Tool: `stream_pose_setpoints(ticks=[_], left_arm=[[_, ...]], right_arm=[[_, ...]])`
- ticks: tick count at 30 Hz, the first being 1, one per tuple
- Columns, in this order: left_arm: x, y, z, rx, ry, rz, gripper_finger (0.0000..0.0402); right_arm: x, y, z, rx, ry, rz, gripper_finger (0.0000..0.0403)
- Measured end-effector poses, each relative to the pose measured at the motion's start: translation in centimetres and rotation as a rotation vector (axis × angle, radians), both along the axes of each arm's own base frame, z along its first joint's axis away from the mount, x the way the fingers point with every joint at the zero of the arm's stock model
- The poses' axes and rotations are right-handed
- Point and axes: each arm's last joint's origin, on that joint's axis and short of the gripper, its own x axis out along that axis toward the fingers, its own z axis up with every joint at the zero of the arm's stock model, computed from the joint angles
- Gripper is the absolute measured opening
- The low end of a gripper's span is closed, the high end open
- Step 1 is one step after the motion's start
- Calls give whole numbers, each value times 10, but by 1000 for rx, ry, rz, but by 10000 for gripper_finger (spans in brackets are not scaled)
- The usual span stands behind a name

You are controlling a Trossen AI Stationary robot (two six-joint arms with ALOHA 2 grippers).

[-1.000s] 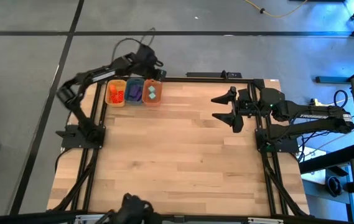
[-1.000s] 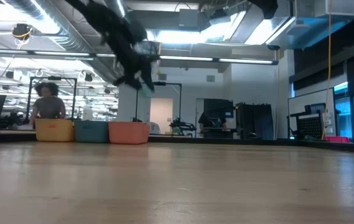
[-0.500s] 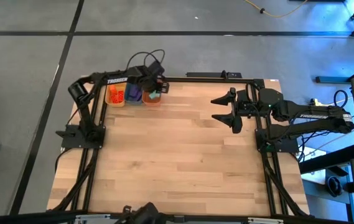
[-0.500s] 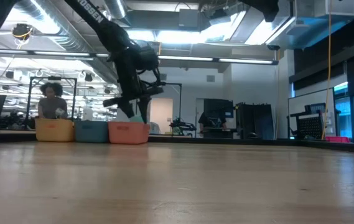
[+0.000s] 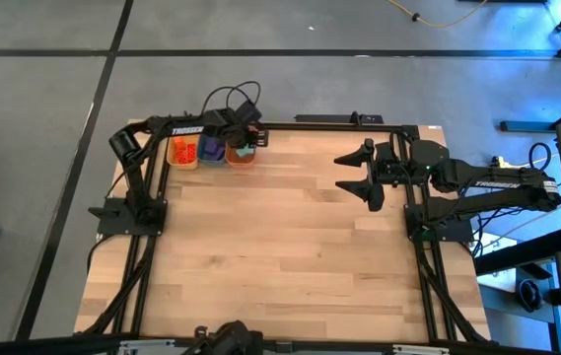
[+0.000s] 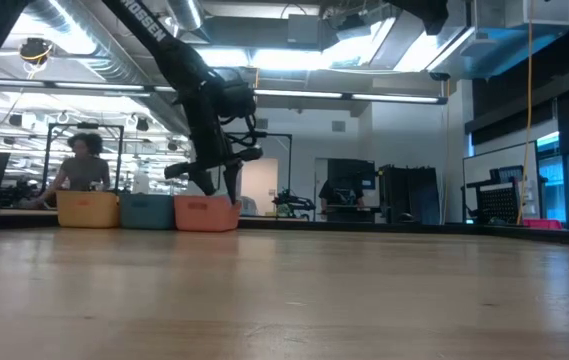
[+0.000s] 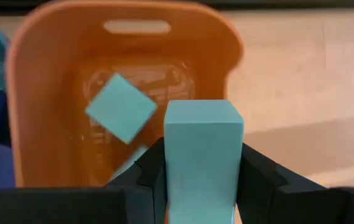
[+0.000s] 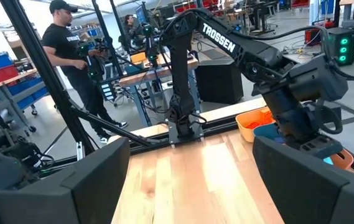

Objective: Sort & place blocks by color
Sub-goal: Put the blue block into the orange bin

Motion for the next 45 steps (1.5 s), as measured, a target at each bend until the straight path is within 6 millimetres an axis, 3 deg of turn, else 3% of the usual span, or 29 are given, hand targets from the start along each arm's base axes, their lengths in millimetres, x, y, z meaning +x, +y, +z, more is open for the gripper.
stream_pose_setpoints(ticks=[10, 27, 40, 45], left_arm=[[-5, 13, -2, -12, -57, 56, 122], [-16, 14, -1, -12, 53, -30, 122], [-1, -1, 4, 11, 82, -106, 122], [-3, -3, -7, -31, 94, -84, 122]], right_arm=[[0, 0, 0, 0, -1, 0, 343], [0, 0, 0, -1, -4, 0, 343], [0, 0, 1, -2, -9, -1, 343], [0, 0, 1, -1, -9, -1, 343]])
